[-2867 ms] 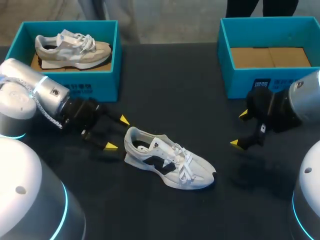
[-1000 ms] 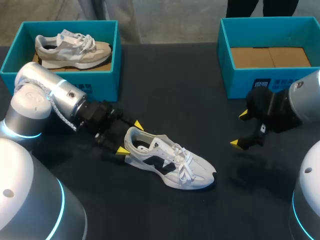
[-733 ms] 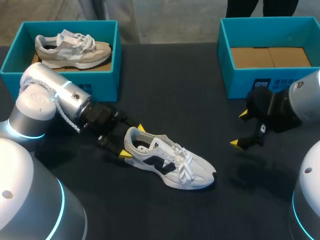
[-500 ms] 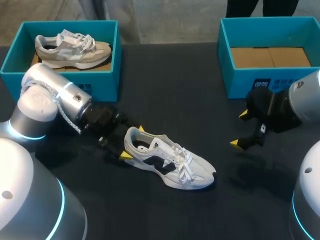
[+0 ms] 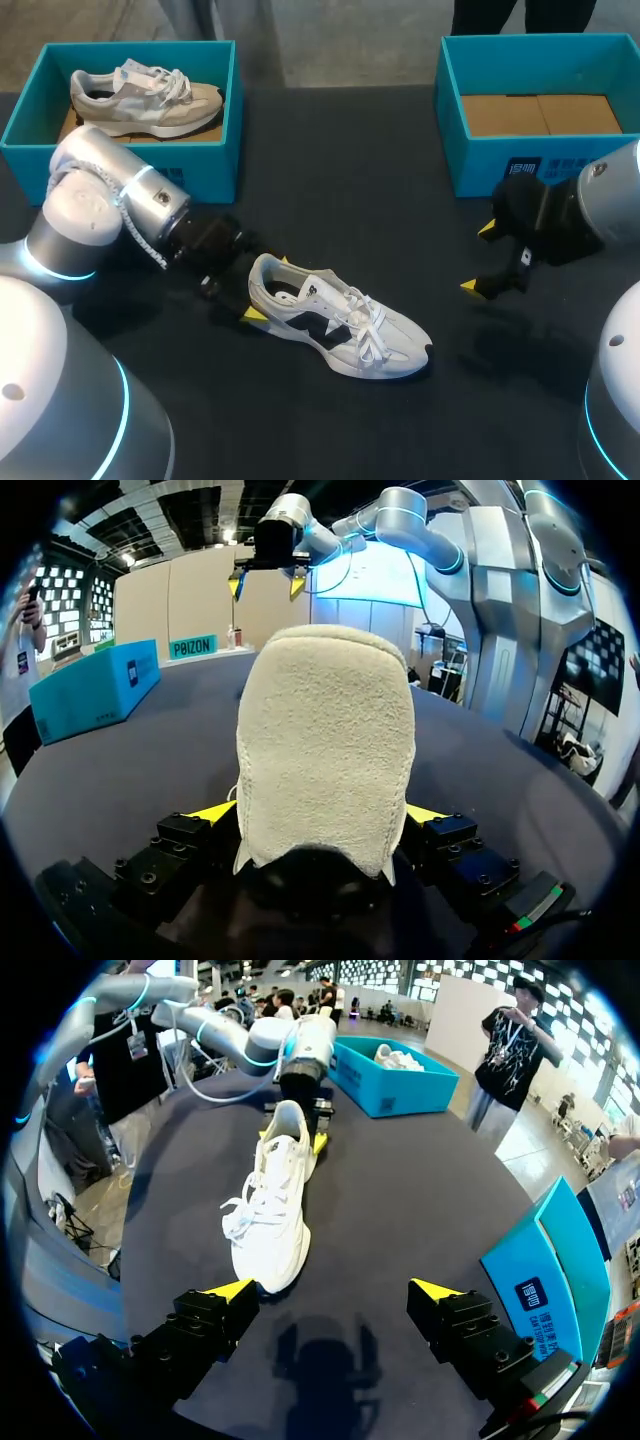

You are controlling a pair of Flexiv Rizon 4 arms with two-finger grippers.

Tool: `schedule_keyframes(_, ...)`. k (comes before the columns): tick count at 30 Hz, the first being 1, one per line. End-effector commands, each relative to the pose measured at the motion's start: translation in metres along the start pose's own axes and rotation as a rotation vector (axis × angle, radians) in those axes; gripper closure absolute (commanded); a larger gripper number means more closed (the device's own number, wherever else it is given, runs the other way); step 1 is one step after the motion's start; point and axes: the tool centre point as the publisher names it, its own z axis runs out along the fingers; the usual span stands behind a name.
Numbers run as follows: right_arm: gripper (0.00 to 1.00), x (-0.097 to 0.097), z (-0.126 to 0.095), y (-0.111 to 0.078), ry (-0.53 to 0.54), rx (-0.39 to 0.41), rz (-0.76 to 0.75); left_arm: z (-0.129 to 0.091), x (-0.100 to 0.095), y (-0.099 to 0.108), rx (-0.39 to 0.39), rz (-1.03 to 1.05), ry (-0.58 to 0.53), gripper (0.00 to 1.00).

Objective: Take the shoe out of the shoebox, open the shoe tongue, remove and reinsert the insole, then place the shoe into the shoebox

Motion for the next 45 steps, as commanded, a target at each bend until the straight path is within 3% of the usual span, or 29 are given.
schedule_keyframes(1, 0.00, 0.001, 0.001, 0.000, -0.004, 0.003, 0.001, 0.002, -0.001, 0.000, -0.001, 0.000, 0.004, 0.00)
schedule_keyframes(2, 0.00, 0.001, 0.001, 0.000, -0.004, 0.003, 0.001, 0.002, -0.001, 0.000, 0.000, 0.000, 0.005, 0.10)
schedule_keyframes(3, 0.00, 0.001, 0.001, 0.000, -0.004, 0.003, 0.001, 0.001, 0.000, 0.000, 0.001, 0.000, 0.005, 0.34)
schedule_keyframes(4, 0.00, 0.001, 0.001, 0.000, -0.004, 0.003, 0.001, 0.001, 0.000, 0.000, -0.002, -0.001, 0.006, 0.52)
schedule_keyframes(7, 0.00, 0.001, 0.001, 0.000, -0.004, 0.003, 0.001, -0.001, 0.002, -0.002, 0.002, 0.001, 0.003, 0.93)
schedule_keyframes(8, 0.00, 0.001, 0.001, 0.000, -0.004, 0.003, 0.001, -0.002, 0.003, -0.002, 0.003, 0.001, 0.000, 1.00)
schedule_keyframes(16, 0.00, 0.001, 0.001, 0.000, -0.004, 0.003, 0.001, -0.005, 0.009, -0.003, 0.029, -0.016, -0.061, 1.00)
schedule_keyframes(39, 0.00, 0.001, 0.001, 0.000, -0.004, 0.003, 0.001, -0.035, 0.018, 0.006, 0.078, -0.121, -0.418, 1.00)
schedule_keyframes(45, 0.00, 0.001, 0.001, 0.000, -0.004, 0.003, 0.001, -0.033, 0.020, 0.006, 0.078, -0.147, -0.457, 1.00)
